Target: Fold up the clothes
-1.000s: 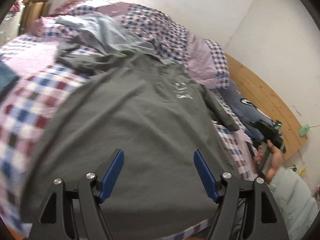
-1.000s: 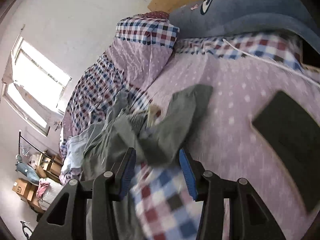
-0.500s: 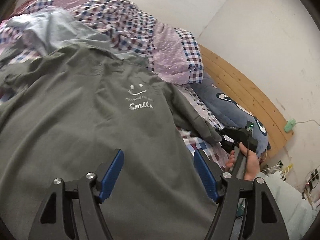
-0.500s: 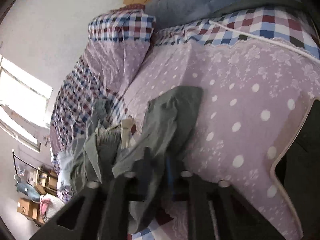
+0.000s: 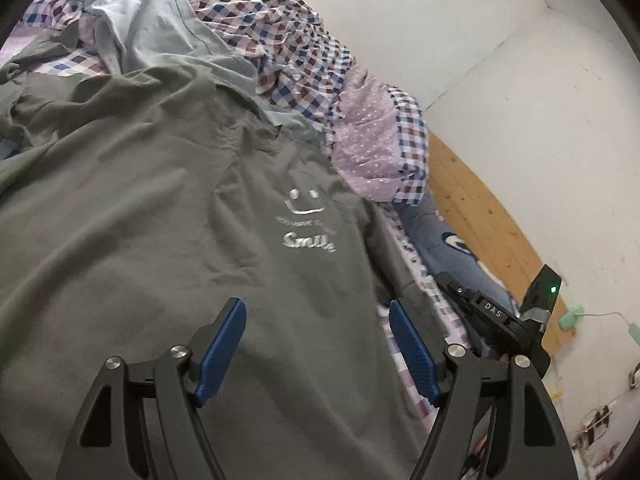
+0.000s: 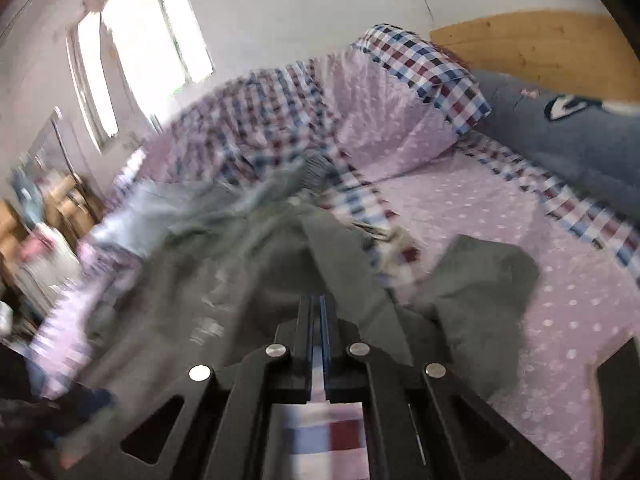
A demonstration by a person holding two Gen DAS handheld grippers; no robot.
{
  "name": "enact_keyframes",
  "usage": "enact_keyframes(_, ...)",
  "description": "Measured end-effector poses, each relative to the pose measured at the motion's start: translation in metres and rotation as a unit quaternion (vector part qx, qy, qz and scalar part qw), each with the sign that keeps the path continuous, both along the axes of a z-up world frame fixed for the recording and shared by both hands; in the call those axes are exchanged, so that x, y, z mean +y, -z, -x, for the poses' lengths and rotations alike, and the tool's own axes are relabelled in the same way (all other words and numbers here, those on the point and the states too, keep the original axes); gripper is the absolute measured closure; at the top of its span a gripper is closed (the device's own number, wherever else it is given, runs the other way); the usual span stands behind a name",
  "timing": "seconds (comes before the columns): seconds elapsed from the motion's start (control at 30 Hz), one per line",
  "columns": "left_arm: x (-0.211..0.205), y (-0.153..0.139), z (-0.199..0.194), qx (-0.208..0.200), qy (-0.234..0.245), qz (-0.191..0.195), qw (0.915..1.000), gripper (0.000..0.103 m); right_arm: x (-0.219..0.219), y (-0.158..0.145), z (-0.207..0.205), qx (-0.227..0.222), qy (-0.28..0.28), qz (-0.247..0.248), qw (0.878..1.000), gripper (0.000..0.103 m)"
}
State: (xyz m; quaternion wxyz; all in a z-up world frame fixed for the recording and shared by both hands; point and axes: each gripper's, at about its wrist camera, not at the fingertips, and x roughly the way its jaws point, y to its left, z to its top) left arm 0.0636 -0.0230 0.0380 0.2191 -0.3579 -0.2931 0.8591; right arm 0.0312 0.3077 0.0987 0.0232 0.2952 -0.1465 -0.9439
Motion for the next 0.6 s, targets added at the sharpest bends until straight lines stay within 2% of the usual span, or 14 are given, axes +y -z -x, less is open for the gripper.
enact_keyframes(0.07,-0.002,0.003,0.001,-0.003,0.001,-0.007,1.0,0.025,0.015,0.002,0.0,0.002,0.03,-0.002,1.0,0.094)
enact_keyframes(0.13,-0.002,0.002,0.001,-0.001,-0.003,-0.005,1.0,0.025,0.046,0.004,-0.003,0.004,0.073,0.03,0.997,0.059)
enact_keyframes(0.17,-0.002,0.002,0.001,0.0,-0.004,-0.003,1.0,0.025,0.063,0.005,-0.005,0.006,0.096,0.049,0.994,0.056)
enact_keyframes(0.23,-0.003,0.001,0.001,0.002,-0.008,-0.001,1.0,0.024,0.096,0.013,-0.011,-0.006,0.141,0.085,0.986,0.056)
enact_keyframes(0.27,-0.003,0.001,0.001,0.003,-0.01,0.001,0.9999,0.02,0.111,0.02,-0.014,-0.02,0.156,0.107,0.982,0.056)
enact_keyframes(0.33,-0.003,0.001,0.001,0.005,-0.014,0.003,0.9999,0.018,0.129,0.031,-0.012,-0.048,0.171,0.142,0.974,0.056)
enact_keyframes(0.53,-0.004,-0.001,0.0,0.011,-0.025,0.011,0.9996,0.018,0.142,0.073,0.008,-0.125,0.15,0.216,0.957,0.057)
enact_keyframes(0.6,-0.005,-0.002,0.0,0.013,-0.028,0.013,0.9994,0.018,0.138,0.075,0.01,-0.128,0.146,0.215,0.957,0.057)
